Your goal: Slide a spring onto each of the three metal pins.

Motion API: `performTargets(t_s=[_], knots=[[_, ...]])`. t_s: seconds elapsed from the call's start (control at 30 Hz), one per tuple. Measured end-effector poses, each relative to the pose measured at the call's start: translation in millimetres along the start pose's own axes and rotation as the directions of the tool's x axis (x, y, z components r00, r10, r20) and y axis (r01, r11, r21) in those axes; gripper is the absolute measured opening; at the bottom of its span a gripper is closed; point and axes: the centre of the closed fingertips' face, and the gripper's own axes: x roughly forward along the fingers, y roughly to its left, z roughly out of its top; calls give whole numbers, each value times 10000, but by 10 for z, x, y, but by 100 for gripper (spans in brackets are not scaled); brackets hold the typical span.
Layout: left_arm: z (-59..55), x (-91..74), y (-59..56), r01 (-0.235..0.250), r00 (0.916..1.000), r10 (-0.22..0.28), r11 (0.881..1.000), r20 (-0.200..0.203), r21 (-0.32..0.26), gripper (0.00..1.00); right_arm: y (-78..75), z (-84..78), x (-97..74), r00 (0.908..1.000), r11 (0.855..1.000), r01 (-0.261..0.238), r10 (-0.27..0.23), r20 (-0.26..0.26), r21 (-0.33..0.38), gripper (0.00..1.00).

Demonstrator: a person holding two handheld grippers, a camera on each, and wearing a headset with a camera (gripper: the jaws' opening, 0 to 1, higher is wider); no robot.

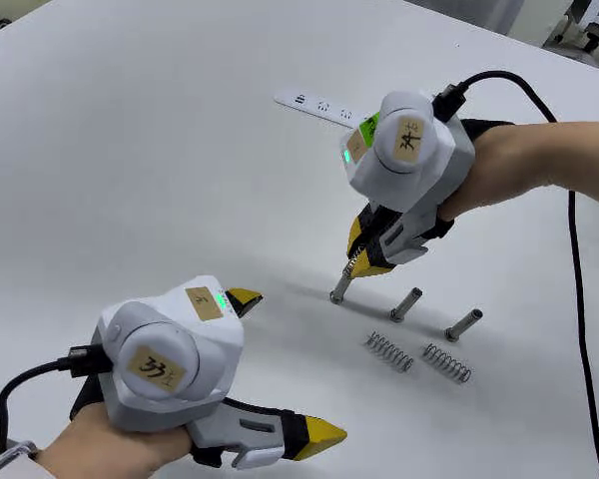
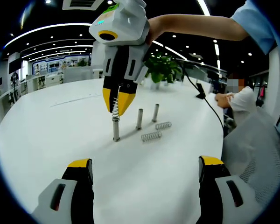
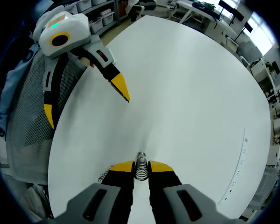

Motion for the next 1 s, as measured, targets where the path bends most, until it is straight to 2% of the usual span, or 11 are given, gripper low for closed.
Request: performTargets(t_s=[0.17,0.63,1.0], knots=[[-13,10,-9,54,10000,-54,10000,-42,-25,95,44,-5,64,9998,9999,-64,62,-167,-126,13],[-37,18,-18,117,9999,-118,9999,-106,-51,95,19,-80,291,9991,9998,-197,199,-386,51,13],[-45,20,-27,156,9998,-157,9998,-147,-122,95,27,-86,394,9992,9997,-199,203,-338,117,13]])
